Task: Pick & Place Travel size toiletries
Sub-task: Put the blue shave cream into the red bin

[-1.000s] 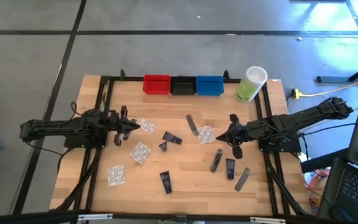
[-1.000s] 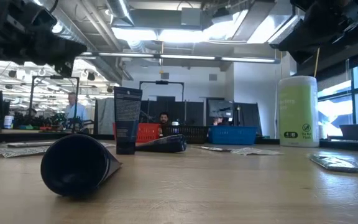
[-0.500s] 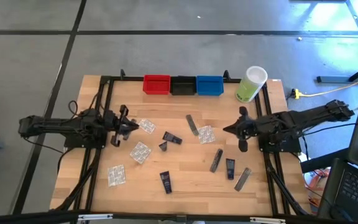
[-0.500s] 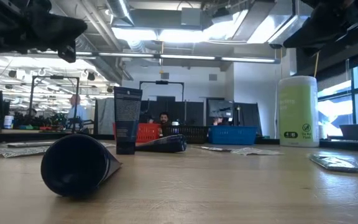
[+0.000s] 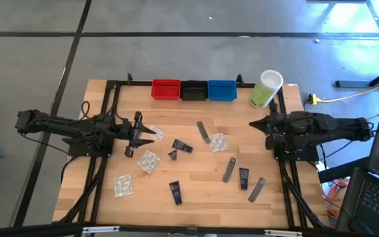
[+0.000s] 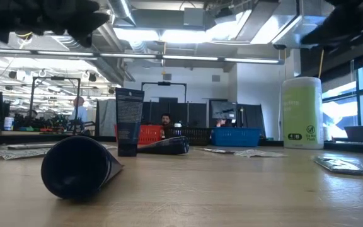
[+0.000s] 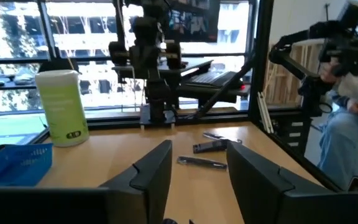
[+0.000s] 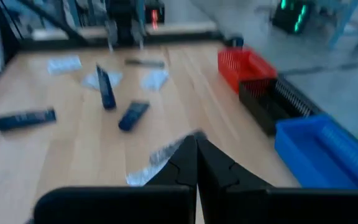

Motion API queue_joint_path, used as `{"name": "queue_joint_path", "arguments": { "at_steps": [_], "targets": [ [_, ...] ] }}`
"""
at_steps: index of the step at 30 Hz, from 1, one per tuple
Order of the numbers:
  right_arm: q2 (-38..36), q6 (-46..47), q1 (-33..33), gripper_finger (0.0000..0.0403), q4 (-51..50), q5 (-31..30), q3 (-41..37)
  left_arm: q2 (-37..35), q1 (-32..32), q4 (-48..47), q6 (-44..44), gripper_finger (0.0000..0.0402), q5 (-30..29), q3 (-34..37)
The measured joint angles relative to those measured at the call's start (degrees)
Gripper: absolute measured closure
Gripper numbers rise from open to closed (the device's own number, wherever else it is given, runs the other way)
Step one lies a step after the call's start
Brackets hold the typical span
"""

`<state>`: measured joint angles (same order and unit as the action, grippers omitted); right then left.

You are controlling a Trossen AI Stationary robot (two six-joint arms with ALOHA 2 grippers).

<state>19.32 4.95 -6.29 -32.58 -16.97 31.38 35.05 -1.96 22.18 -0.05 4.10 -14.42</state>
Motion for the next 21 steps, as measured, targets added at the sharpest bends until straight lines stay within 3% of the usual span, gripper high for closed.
{"name": "queue_joint_path", "arguments": {
  "at_steps": [8,14,21],
  "targets": [
    [-5.31,-0.96,0.71,0.0402,-1.09,4.32,1.87,8.53,-1.66,-9.1,0.32,0.026,-0.28,-10.38],
    [-5.3,-2.5,0.73,0.038,-1.5,-1.53,4.76,14.34,-2.83,-19.29,-1.77,0.0266,-3.79,-17.69],
    [-5.25,-2.86,0.71,0.034,-1.62,-2.09,5.24,21.15,-3.98,-27.01,-5.31,0.0267,-10.79,-23.88]
  ]
}}
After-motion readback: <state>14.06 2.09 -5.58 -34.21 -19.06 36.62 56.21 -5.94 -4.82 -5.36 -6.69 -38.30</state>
